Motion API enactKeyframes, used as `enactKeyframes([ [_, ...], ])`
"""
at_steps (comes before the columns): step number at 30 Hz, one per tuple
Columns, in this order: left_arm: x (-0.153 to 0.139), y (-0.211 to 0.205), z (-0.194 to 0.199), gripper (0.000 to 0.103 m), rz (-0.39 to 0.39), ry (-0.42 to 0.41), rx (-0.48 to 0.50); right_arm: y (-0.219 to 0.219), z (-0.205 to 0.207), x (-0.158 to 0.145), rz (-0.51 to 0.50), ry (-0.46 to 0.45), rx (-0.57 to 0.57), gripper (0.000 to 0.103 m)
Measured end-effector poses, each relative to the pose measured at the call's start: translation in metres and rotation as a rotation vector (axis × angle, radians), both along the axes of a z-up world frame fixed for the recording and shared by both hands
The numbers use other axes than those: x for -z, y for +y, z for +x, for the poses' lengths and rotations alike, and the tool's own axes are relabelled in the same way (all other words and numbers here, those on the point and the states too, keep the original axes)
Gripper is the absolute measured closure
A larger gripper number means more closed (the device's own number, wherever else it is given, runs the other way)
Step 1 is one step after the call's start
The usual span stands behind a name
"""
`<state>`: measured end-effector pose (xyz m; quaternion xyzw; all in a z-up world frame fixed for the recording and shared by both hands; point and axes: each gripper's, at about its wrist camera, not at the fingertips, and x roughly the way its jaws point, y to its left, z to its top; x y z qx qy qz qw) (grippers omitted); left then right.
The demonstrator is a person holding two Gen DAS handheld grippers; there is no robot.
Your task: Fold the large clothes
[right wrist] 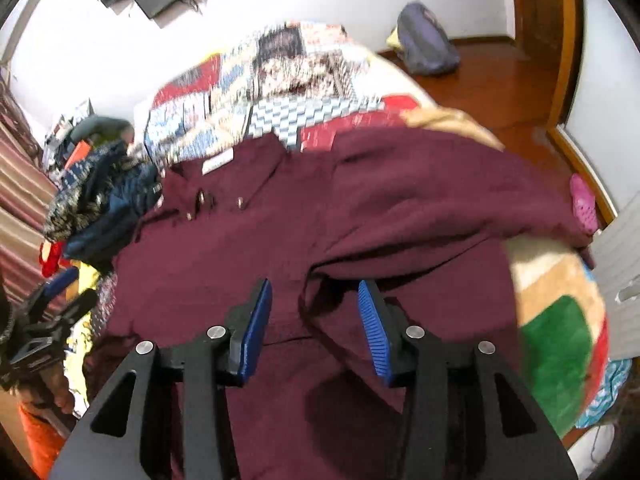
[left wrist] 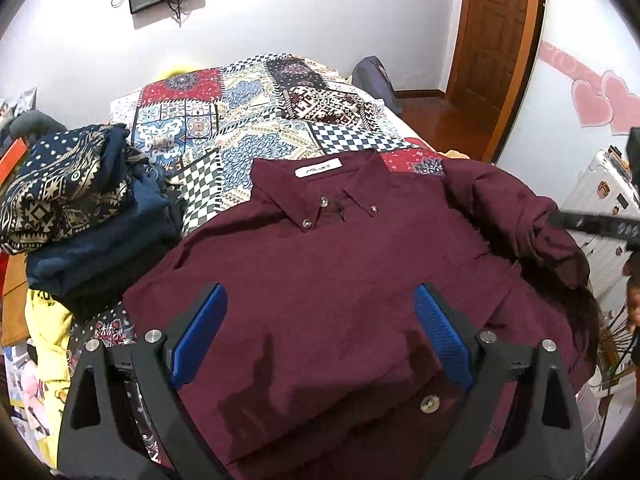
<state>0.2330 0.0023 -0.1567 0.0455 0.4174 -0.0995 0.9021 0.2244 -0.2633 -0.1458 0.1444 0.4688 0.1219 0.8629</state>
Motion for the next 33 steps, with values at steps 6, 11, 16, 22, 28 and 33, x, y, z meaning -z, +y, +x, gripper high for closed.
enactKeyframes([
  [6, -0.003, -0.012, 0.006, 0.008, 0.007, -0.010, 0.011, -0.050, 0.000, -0.015, 0.056, -0.063, 0.180, 0.042],
  [11, -0.002, -0.019, 0.012, 0.008, -0.004, -0.005, 0.014, -0.095, 0.014, 0.015, 0.124, 0.016, 0.346, 0.041],
  [16, 0.002, -0.021, 0.017, 0.008, -0.010, 0.011, 0.008, -0.118, 0.030, 0.054, 0.183, 0.099, 0.437, 0.041],
  [22, 0.010, -0.020, 0.023, 0.008, -0.002, 0.031, -0.007, -0.135, 0.048, 0.089, 0.332, 0.153, 0.531, 0.041],
  [28, 0.014, -0.016, 0.026, 0.008, 0.000, 0.039, -0.022, -0.135, 0.059, 0.095, 0.322, 0.135, 0.563, 0.084],
  [33, 0.010, -0.011, 0.021, 0.008, 0.015, 0.018, -0.025, -0.121, 0.057, 0.055, 0.180, 0.020, 0.498, 0.093],
])
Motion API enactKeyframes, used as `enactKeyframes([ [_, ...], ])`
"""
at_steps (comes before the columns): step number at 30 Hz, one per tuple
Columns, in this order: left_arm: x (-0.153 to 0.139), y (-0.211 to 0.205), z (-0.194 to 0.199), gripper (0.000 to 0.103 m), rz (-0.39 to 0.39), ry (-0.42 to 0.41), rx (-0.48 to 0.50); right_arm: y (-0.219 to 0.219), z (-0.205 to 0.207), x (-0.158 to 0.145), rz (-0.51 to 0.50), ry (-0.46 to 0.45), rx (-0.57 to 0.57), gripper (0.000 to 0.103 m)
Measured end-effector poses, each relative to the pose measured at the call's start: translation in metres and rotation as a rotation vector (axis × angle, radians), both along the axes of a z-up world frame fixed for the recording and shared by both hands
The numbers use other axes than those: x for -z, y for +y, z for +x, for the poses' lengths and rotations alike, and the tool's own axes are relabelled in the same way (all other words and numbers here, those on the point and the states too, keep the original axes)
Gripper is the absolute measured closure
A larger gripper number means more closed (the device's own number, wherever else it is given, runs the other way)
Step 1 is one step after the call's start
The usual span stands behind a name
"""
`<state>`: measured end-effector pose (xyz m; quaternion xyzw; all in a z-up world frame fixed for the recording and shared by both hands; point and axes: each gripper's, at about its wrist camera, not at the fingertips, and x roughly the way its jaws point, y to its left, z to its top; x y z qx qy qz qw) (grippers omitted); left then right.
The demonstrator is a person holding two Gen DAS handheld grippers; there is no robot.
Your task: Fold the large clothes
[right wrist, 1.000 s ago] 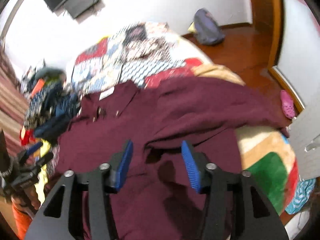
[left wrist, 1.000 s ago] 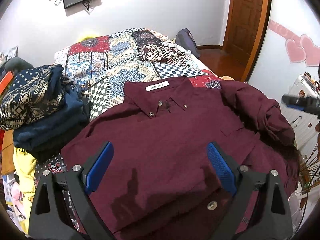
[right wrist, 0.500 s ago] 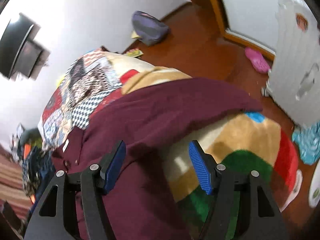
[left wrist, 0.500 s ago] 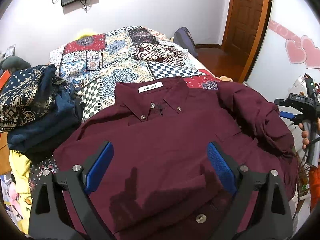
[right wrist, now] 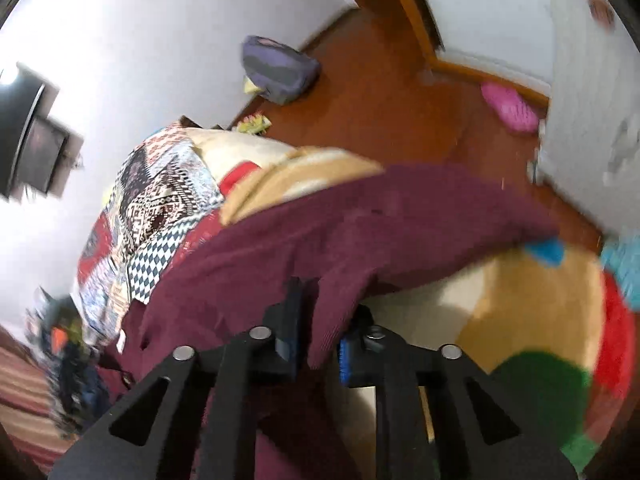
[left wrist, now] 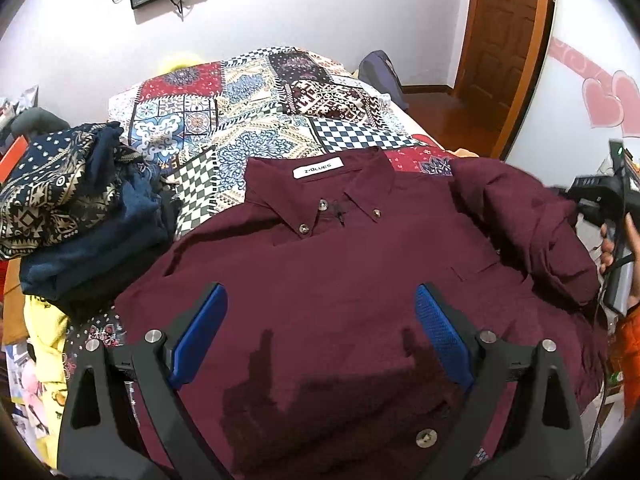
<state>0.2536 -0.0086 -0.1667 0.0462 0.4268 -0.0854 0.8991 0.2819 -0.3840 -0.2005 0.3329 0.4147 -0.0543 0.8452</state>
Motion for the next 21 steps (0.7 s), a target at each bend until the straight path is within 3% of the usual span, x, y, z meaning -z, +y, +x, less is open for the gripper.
enactKeyframes([
  [5, -0.010, 0.008, -0.008, 0.008, -0.013, -0.029, -0.009, 0.023, -0.006, -0.063, -0.080, -0.136, -0.080, 0.095],
  [12, -0.031, 0.033, -0.022, 0.008, -0.040, -0.089, -0.044, 0.095, -0.019, -0.158, -0.144, -0.351, -0.299, 0.095],
  [17, -0.040, 0.059, -0.032, 0.008, -0.056, -0.119, -0.085, 0.172, -0.029, -0.184, -0.180, -0.425, -0.486, 0.095],
  [21, -0.041, 0.084, -0.043, 0.008, -0.065, -0.128, -0.127, 0.233, -0.032, -0.160, -0.180, -0.373, -0.642, 0.095],
])
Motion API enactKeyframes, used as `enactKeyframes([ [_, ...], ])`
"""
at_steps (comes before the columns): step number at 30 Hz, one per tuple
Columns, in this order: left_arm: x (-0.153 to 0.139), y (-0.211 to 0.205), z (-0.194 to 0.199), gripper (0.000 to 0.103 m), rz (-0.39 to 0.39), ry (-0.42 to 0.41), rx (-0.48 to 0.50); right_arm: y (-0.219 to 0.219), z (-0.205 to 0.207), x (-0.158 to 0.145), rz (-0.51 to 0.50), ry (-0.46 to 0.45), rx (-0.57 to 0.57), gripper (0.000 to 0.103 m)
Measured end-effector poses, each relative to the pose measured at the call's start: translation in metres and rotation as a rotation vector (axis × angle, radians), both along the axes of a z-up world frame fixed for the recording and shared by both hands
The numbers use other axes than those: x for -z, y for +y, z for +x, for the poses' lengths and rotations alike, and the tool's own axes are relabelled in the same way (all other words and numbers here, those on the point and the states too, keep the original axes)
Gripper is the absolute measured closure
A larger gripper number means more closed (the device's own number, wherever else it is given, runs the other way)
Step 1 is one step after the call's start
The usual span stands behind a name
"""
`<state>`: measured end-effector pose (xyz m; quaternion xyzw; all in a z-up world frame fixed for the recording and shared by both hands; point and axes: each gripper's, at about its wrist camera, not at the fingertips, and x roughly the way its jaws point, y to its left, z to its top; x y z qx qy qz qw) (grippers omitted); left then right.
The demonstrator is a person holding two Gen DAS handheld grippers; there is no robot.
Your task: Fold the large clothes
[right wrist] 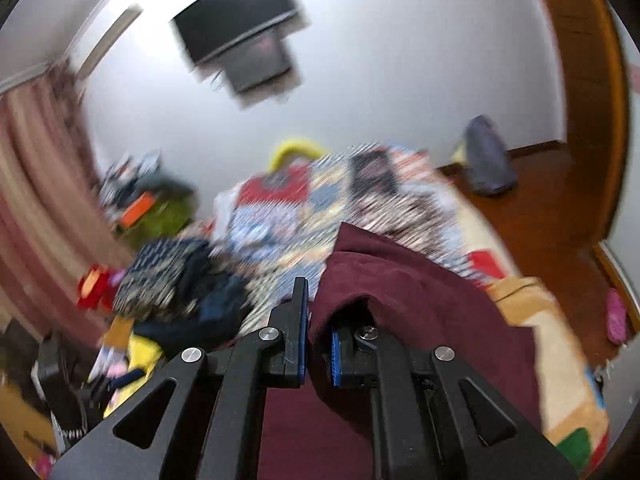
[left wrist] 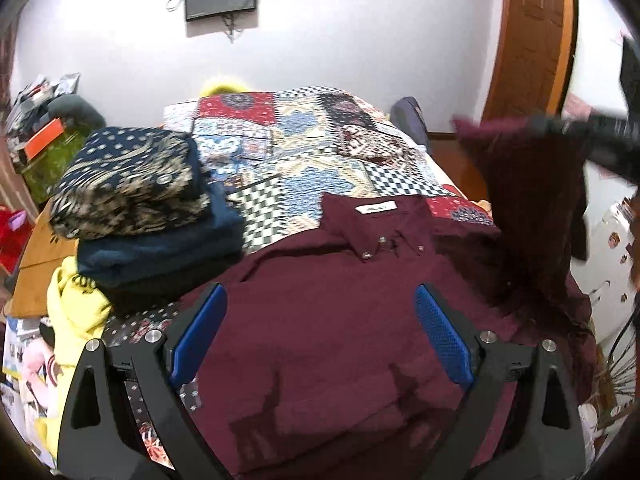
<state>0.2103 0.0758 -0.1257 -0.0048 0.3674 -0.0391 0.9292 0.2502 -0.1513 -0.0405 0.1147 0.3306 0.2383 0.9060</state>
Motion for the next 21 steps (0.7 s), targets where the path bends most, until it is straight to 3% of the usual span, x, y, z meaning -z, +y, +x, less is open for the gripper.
enactKeyframes([
  [3, 0.004, 0.015, -0.008, 0.008, 0.001, 0.004, -0.031, 0.039, 0.005, 0.036, -0.057, 0.094, -0.086, 0.095],
  [7, 0.017, 0.033, -0.016, 0.008, -0.010, 0.038, -0.065, 0.091, 0.003, 0.107, -0.164, 0.286, -0.203, 0.095],
  [11, 0.026, 0.040, -0.023, 0.008, -0.007, 0.063, -0.078, 0.106, 0.004, 0.150, -0.216, 0.432, -0.244, 0.091],
  [14, 0.031, 0.040, -0.022, 0.008, 0.009, 0.079, -0.080, 0.100, 0.005, 0.147, -0.206, 0.459, -0.258, 0.085],
  [16, 0.031, 0.038, -0.019, 0.008, 0.012, 0.084, -0.078, 0.092, 0.006, 0.139, -0.180, 0.510, -0.288, 0.066],
  [17, 0.030, 0.036, -0.017, 0.008, 0.012, 0.081, -0.075, 0.092, 0.005, 0.134, -0.166, 0.516, -0.302, 0.063],
  [21, 0.020, 0.022, -0.010, 0.008, 0.025, 0.058, -0.049, 0.072, -0.012, 0.099, -0.188, 0.395, -0.307, 0.061],
])
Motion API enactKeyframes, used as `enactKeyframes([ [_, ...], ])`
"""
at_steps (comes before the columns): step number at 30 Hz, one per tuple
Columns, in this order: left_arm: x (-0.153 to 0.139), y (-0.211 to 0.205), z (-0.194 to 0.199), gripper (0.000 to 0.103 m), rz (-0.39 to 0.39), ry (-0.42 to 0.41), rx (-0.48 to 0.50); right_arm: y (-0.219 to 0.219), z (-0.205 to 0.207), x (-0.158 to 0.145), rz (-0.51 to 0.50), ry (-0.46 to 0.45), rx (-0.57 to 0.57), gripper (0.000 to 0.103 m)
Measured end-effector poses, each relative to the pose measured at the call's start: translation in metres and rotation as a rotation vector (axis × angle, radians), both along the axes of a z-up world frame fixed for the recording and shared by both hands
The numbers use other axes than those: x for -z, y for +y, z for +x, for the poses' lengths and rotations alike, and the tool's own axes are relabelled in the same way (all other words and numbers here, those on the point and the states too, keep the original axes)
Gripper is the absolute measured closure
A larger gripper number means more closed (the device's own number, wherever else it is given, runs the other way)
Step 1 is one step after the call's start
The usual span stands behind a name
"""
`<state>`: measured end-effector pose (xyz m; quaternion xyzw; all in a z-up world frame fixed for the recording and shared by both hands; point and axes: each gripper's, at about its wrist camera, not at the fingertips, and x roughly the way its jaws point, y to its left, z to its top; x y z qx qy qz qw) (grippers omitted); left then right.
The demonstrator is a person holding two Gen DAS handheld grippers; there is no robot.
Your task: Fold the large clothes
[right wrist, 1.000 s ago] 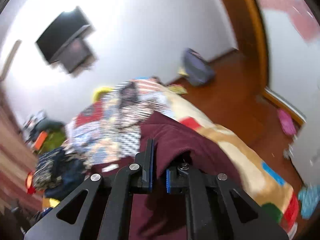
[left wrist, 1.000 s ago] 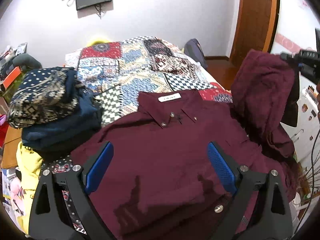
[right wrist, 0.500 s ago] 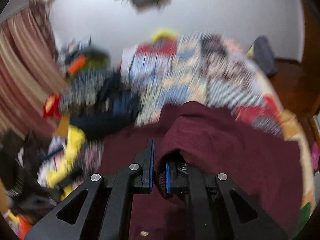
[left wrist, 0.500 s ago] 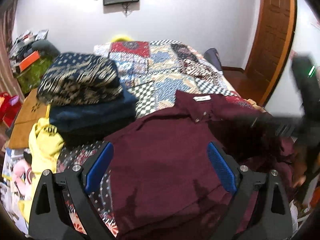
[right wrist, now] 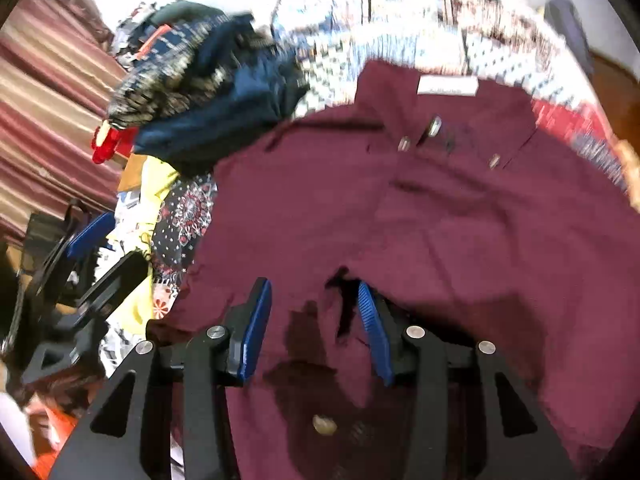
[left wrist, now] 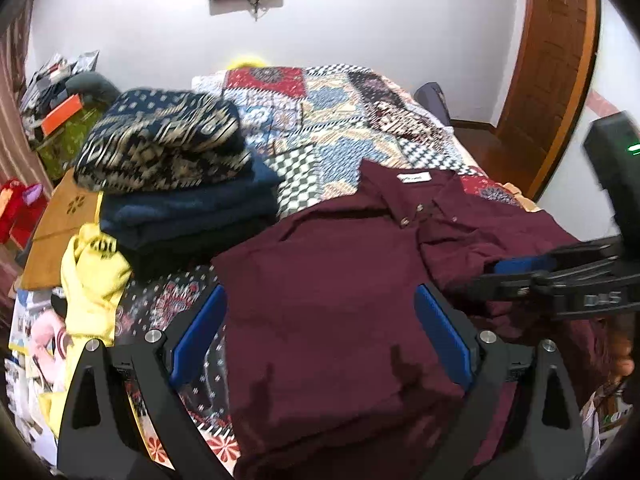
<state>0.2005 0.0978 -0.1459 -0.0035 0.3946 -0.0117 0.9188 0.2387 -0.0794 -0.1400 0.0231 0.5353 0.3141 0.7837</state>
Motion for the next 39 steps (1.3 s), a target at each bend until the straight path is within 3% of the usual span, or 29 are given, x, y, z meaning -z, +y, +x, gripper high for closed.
enactKeyframes([
  [7, -0.019, -0.053, 0.017, 0.008, 0.048, -0.037, 0.109, -0.067, -0.012, -0.048, 0.012, -0.199, 0.127, 0.060],
  [10, -0.021, -0.091, 0.026, 0.008, 0.093, -0.039, 0.191, -0.099, -0.011, -0.055, -0.032, -0.276, 0.218, 0.051],
  [13, -0.015, -0.123, 0.032, 0.008, 0.140, -0.026, 0.259, -0.134, -0.011, -0.055, -0.070, -0.320, 0.308, 0.048],
  [18, 0.004, -0.185, 0.035, 0.008, 0.173, 0.026, 0.412, -0.179, -0.014, -0.039, -0.122, -0.297, 0.418, 0.048],
  [24, 0.040, -0.233, 0.039, 0.008, 0.222, 0.125, 0.540, -0.209, -0.012, 0.009, -0.152, -0.176, 0.487, 0.048],
  [29, 0.067, -0.243, 0.042, 0.006, 0.261, 0.203, 0.569, -0.213, -0.013, 0.049, -0.168, -0.077, 0.482, 0.048],
  [35, 0.076, -0.248, 0.059, 0.004, 0.205, 0.267, 0.580, -0.212, -0.025, 0.069, -0.204, -0.087, 0.471, 0.042],
  [36, 0.079, -0.248, 0.064, 0.006, 0.180, 0.288, 0.582, -0.211, -0.026, 0.068, -0.206, -0.095, 0.468, 0.041],
  [37, 0.081, -0.248, 0.070, 0.017, 0.141, 0.313, 0.591, -0.210, -0.027, 0.067, -0.208, -0.100, 0.465, 0.039],
  [38, 0.081, -0.248, 0.073, 0.035, 0.110, 0.333, 0.599, -0.210, -0.027, 0.067, -0.208, -0.102, 0.464, 0.039],
  [39, 0.083, -0.246, 0.078, 0.043, 0.058, 0.365, 0.604, -0.211, -0.028, 0.065, -0.208, -0.104, 0.464, 0.039],
])
